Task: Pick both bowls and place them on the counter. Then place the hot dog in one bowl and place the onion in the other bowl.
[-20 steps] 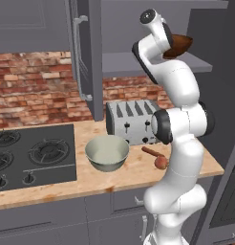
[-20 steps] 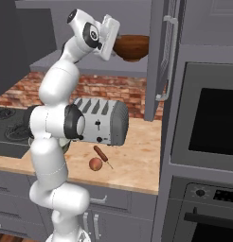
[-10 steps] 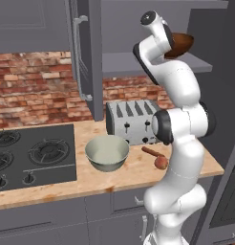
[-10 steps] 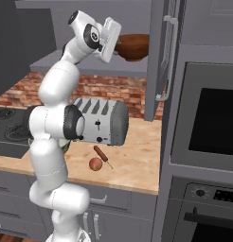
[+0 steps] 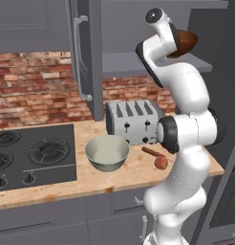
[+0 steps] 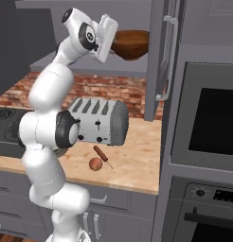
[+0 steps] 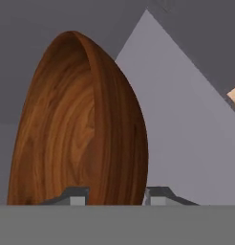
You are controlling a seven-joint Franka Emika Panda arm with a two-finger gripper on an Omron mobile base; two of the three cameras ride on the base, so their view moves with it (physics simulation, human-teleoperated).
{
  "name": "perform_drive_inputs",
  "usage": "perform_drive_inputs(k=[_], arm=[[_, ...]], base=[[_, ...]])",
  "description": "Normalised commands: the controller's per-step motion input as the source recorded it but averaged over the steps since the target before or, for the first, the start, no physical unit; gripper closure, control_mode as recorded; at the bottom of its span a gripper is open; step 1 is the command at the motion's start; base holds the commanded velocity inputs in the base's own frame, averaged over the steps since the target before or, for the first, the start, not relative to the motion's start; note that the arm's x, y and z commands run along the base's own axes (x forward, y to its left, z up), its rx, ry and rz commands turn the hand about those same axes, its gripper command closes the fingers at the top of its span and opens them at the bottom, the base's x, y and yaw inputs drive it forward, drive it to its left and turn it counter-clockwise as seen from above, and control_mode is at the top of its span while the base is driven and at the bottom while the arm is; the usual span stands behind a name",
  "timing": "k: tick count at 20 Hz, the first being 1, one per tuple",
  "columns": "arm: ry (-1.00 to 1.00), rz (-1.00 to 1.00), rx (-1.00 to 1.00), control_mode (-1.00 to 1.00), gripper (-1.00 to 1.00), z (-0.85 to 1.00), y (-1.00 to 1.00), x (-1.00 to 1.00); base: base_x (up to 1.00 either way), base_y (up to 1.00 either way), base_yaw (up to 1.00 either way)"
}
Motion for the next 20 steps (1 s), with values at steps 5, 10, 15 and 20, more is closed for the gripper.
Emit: perform_drive_inputs(k=[5,10,15,20], arm=[[-0.03,0.00,0.00,-1.00,1.00,-0.07,0.24,-0.58],[0.01,0.00,0.00,-1.00,1.00,-0.04,0.24,-0.60],[0.05,0.02,0.02,-1.00,1.00,-0.04,0.15,-0.56],[0.03,0.07,0.02,-1.00,1.00,-0.03,0.13,-0.65]], base=[[0.00,0.00,0.00],[0.00,0.00,0.00],[0.00,0.00,0.00],[0.00,0.00,0.00]])
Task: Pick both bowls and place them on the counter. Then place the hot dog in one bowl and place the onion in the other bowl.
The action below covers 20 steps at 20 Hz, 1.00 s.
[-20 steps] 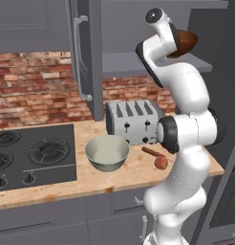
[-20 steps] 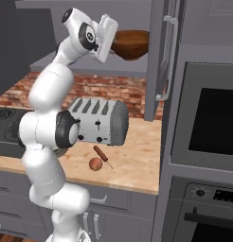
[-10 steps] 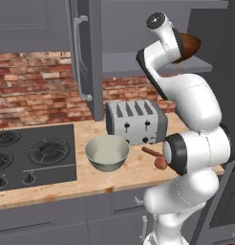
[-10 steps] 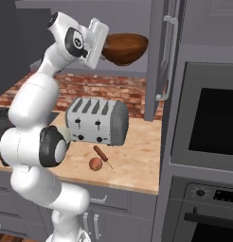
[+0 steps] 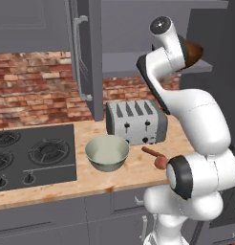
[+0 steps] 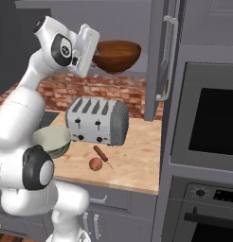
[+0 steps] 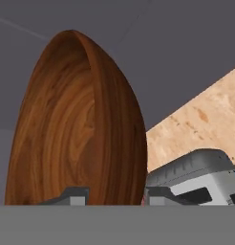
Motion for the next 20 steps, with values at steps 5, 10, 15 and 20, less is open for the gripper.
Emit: perform_drive_inputs(k=[5,10,15,20], arm=[[0.01,0.11,0.02,-1.00,1.00,-0.07,0.10,-0.68],[0.12,0.13,0.00,-1.00,1.00,-0.24,0.05,-0.61],[0.11,0.11,0.00,-1.00,1.00,-0.33,0.03,-0.67],[0.05,0.10,0.00,-1.00,1.00,-0.35,0.01,-0.77]], base=[[0.00,0.00,0.00],[0.00,0.00,0.00],[0.00,0.00,0.00],[0.00,0.00,0.00]])
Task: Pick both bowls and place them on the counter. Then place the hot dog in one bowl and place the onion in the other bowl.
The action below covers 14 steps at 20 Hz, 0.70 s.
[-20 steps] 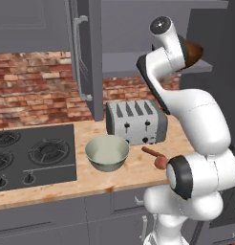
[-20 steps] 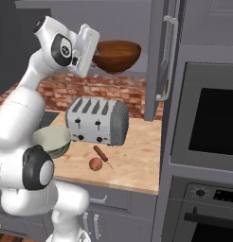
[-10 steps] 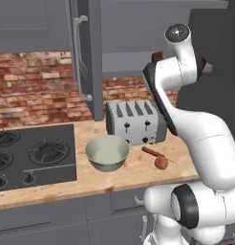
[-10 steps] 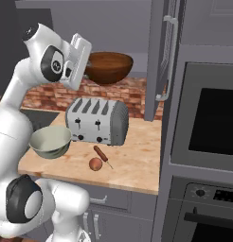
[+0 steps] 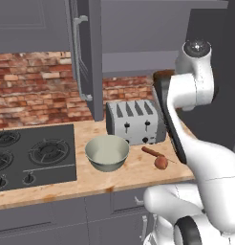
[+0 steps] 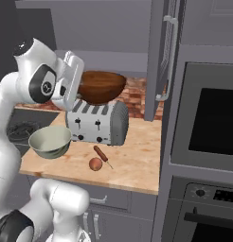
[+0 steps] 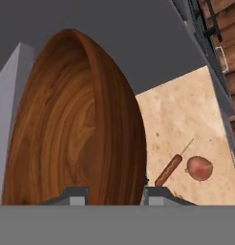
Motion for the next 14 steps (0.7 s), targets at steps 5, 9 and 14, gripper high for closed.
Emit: perform_drive_inputs(k=[5,9,14], arm=[[0.15,0.02,0.01,-1.00,1.00,-0.57,-0.01,-0.46],[0.24,0.05,0.07,-1.00,1.00,-0.87,-0.13,-0.08],[0.16,0.10,0.06,-1.00,1.00,-0.78,-0.04,0.16]], base=[[0.00,0.00,0.00],[0.00,0.00,0.00],[0.00,0.00,0.00]])
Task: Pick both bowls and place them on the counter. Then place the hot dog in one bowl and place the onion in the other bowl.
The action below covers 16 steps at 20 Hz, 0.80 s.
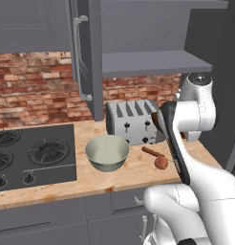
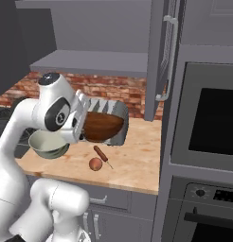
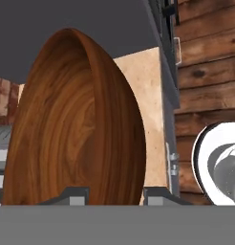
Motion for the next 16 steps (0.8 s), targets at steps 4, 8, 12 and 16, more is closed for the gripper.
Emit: perform_drive_inputs(k=[4,8,12,16], arm=[[0.05,0.04,0.02,-1.00,1.00,-0.54,-0.06,0.41],[0.01,0.01,0.01,-1.00,1.00,-0.48,-0.32,0.26],[0.05,0.00,0.03,-1.00,1.00,-0.44,-0.46,0.25],[0.06,0.00,0.08,-1.00,1.00,-0.42,-0.43,0.18]], base=[[0.00,0.00,0.00],[0.00,0.00,0.00],[0.00,0.00,0.00],[0.00,0.00,0.00]])
